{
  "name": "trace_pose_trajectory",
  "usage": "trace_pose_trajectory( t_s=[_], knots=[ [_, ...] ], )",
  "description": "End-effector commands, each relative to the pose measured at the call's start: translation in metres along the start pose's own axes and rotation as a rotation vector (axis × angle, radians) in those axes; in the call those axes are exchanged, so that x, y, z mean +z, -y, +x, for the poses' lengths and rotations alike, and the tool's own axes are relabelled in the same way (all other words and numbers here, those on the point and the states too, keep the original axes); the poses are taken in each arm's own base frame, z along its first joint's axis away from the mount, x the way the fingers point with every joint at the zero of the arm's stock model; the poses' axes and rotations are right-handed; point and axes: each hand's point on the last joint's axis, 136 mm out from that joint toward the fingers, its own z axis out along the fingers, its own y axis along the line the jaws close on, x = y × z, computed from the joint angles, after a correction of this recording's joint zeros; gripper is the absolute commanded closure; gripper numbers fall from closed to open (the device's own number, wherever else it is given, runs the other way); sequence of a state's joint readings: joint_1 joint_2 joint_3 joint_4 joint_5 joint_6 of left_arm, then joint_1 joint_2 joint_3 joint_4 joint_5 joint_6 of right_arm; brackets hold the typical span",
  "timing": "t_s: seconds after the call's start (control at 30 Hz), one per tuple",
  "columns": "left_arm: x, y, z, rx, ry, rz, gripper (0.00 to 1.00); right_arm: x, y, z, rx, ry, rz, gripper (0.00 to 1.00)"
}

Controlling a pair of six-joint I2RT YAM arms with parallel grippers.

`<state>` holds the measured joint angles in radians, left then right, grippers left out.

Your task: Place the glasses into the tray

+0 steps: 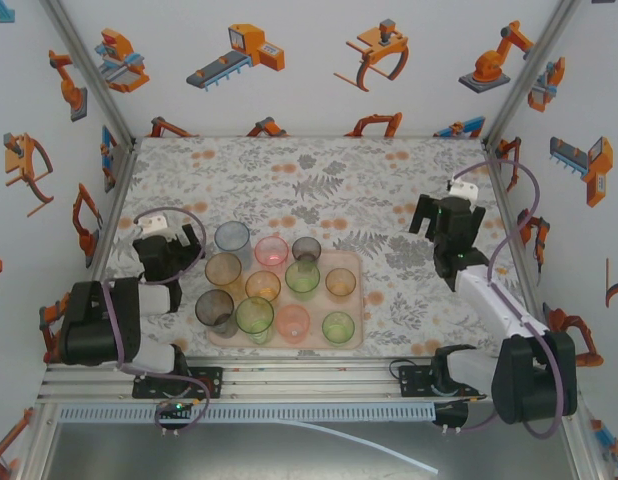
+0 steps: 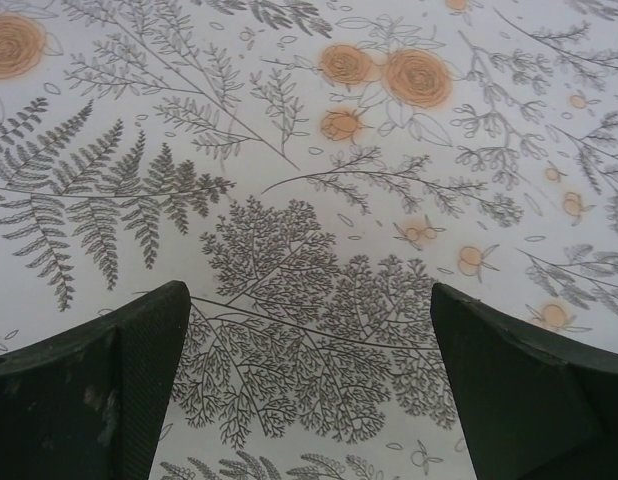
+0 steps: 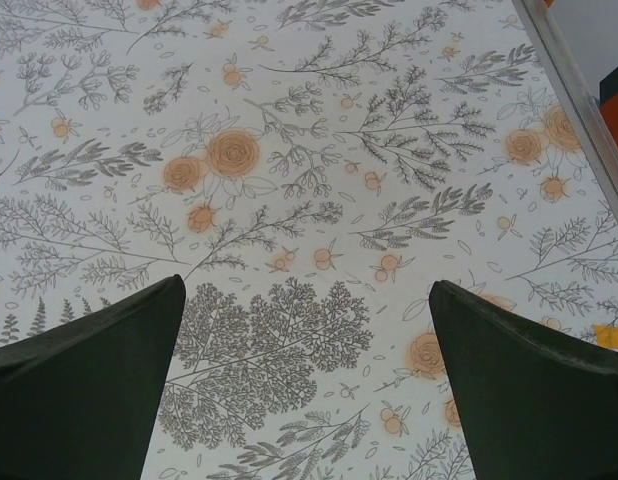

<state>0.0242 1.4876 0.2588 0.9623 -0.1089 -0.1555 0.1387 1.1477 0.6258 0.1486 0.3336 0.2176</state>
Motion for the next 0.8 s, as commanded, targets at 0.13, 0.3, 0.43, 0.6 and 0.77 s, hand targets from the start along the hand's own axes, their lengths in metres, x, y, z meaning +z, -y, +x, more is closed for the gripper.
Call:
trace_pose_trajectory(
  t_s=[0.13,0.3,0.43,0.6,0.77],
  knots=[
    [0.003,-0.005,-0.019,0.024,0.093,-0.065,0.03,0.011,0.006,0.008,-0.004,0.109,0.024,0.01],
    [0.004,-0.006,-0.018,0.026,0.082,-0.073,0.03,0.023,0.005,0.018,-0.082,0.104,0.047,0.01],
    [0.004,-0.006,-0.019,0.028,0.082,-0.078,0.03,0.026,0.014,0.012,-0.088,0.141,0.072,0.00],
    [0.007,-0.004,-0.019,0.038,0.072,-0.079,0.03,0.034,0.000,0.012,-0.150,0.117,0.007,0.00],
    [0.008,-0.004,-0.019,0.041,0.068,-0.081,0.03,0.040,0.006,0.045,-0.171,0.075,0.022,0.00]
  ],
)
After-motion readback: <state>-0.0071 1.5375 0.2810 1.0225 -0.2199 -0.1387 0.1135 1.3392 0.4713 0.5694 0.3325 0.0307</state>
